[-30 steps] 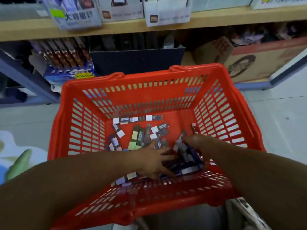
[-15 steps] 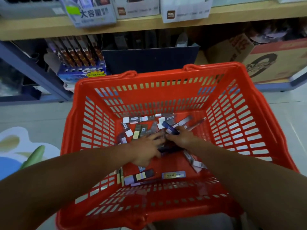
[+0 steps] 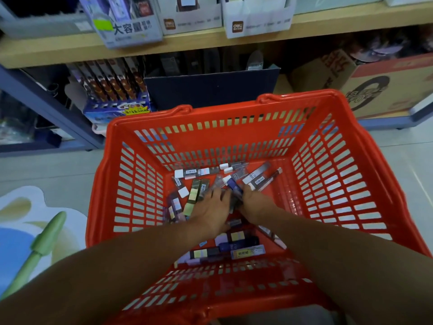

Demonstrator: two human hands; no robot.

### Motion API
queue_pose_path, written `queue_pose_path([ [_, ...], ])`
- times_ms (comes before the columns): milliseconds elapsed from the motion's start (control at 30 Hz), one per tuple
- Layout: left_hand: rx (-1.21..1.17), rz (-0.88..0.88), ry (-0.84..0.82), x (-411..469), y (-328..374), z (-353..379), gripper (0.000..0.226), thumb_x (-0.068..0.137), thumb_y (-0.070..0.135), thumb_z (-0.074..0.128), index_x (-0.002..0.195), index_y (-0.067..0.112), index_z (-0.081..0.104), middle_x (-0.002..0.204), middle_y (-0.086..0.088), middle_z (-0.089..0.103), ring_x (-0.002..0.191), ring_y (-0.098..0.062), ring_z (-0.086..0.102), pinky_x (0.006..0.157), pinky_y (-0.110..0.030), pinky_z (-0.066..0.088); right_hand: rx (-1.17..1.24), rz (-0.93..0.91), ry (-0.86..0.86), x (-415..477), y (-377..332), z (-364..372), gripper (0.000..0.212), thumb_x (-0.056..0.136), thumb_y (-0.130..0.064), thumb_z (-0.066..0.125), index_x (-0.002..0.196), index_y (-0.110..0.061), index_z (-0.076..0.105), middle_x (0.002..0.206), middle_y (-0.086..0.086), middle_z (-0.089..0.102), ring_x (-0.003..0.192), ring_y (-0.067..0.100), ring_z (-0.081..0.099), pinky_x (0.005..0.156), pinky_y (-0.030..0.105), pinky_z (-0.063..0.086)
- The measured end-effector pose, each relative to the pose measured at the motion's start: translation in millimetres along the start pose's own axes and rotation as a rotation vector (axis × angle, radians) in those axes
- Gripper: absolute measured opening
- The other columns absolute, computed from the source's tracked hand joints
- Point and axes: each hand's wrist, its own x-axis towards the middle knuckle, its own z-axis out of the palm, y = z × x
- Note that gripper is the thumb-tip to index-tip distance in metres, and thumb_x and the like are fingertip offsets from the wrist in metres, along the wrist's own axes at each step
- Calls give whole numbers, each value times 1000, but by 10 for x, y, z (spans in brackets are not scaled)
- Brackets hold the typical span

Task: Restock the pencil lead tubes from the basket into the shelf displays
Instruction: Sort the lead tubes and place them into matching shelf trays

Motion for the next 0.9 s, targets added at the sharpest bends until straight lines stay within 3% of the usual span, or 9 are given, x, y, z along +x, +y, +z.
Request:
queue_pose_path([
  [67,-14,-2,-17,-8,10,27,86,87,38,67,150,15,13,142,-16,28,132,-37,30,96,-46,46,44,10,-38,-25,16,-48,44,99,-24,49,136,-2,37,127,21,58,114,36,57,82,32,41],
  [167,6,-7,-13,-2,2,22,93,82,48,69,149,17,13,149,-10,19,137,-33,20,101,-51,38,225,63,-103,-29,59,-174,36,98,-26,54,124,-1,51,115,18,61,105,31,59,77,28,40],
  [233,-21,-41,-15,41,-17,7,98,81,51,69,151,18,10,154,-8,11,140,-34,15,102,-54,39,364,81,-116,-9,107,-276,24,98,-28,57,108,-6,57,88,12,63,77,23,62,65,27,44],
  [300,-42,-63,-30,101,-14,-10,95,81,51,70,150,16,14,152,-11,16,137,-36,22,99,-51,42,544,115,-105,1,170,-353,17,99,-23,55,91,-9,53,61,8,59,47,17,55,45,24,40],
  [333,-64,-69,-35,130,-4,-18,91,81,50,70,148,14,19,150,-12,20,135,-37,27,97,-48,44,661,140,-108,6,201,-388,16,100,-20,53,88,-9,52,55,8,59,42,18,54,41,24,37],
  [500,-222,-11,-72,192,10,7,68,80,42,74,131,14,39,127,-15,47,115,-34,48,86,-39,46,905,173,-137,-92,198,-625,16,97,-15,51,87,-4,55,63,11,62,50,20,53,47,28,33],
  [667,-357,64,-130,221,-78,-128,24,96,23,57,111,4,57,103,-18,56,93,-32,54,75,-33,42,999,111,-204,-183,262,-793,12,91,-13,57,82,-5,58,59,8,59,45,16,48,40,25,29],
  [800,-503,33,-140,248,-177,-315,6,102,14,43,97,13,45,73,-1,47,63,-20,45,58,-32,34,1102,-81,-409,-244,316,-963,12,89,-7,52,77,-8,51,56,9,50,43,16,40,35,20,28],
  [900,-669,-99,-110,279,-218,-505,13,104,24,37,117,20,40,67,-2,48,52,-15,39,50,-27,31,1224,-279,-591,-314,315,-1079,6,81,-7,49,76,-10,47,51,6,46,38,13,36,37,21,30],
])
